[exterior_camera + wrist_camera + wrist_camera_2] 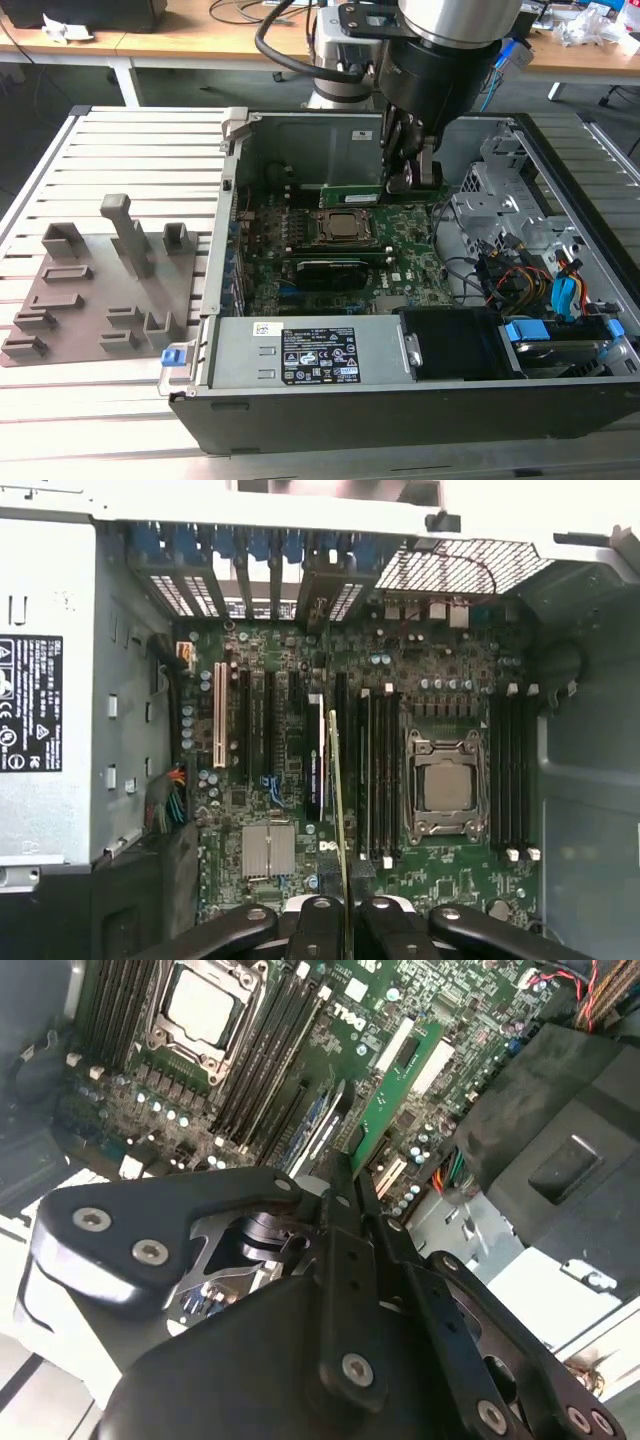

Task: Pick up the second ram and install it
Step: 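Pick up the second ram and move it above second insertion slot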

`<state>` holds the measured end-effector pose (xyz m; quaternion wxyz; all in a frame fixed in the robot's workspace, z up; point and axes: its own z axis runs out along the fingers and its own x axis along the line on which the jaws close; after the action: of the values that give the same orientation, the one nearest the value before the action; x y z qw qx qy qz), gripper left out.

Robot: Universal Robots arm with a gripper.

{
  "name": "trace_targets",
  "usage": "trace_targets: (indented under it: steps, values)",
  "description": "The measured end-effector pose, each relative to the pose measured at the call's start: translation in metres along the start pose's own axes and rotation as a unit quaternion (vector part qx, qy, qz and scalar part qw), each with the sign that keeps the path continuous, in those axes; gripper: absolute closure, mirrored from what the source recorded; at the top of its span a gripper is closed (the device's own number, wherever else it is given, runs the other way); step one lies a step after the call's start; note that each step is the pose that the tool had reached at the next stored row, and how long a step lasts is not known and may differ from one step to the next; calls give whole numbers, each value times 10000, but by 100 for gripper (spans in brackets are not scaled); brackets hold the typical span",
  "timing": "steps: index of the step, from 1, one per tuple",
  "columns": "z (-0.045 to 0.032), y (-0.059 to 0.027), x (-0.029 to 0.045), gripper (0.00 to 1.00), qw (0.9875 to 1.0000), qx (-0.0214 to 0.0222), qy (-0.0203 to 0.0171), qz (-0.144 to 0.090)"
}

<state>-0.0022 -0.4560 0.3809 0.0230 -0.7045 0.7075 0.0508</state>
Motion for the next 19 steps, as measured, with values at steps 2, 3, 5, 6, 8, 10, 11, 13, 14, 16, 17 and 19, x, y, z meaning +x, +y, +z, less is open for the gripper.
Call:
trace_targets:
  steps: [2,3,5,6,8,10,11,13,14,16,17,19]
  values:
    - [40,-55,1,86,10000,-4,0,0]
    - [54,-76,0,86,10000,-6,0,0]
    - [73,-103,1,86,10000,-8,0,1]
    - [94,-130,-1,86,10000,-10,1,1]
    - [152,-140,-11,86,10000,-11,-47,-1]
    - [185,-125,-84,86,10000,-11,-54,-1]
    - [208,-124,-134,86,10000,-11,-57,-1]
    - [288,-129,-211,86,10000,-12,-56,-1]
    - [324,-136,-225,86,10000,-12,-57,-2]
    - [370,-145,-232,86,10000,-13,-56,0]
    - [403,-149,-236,86,10000,-13,-56,0]
    - [412,-150,-238,86,10000,-14,-56,-1]
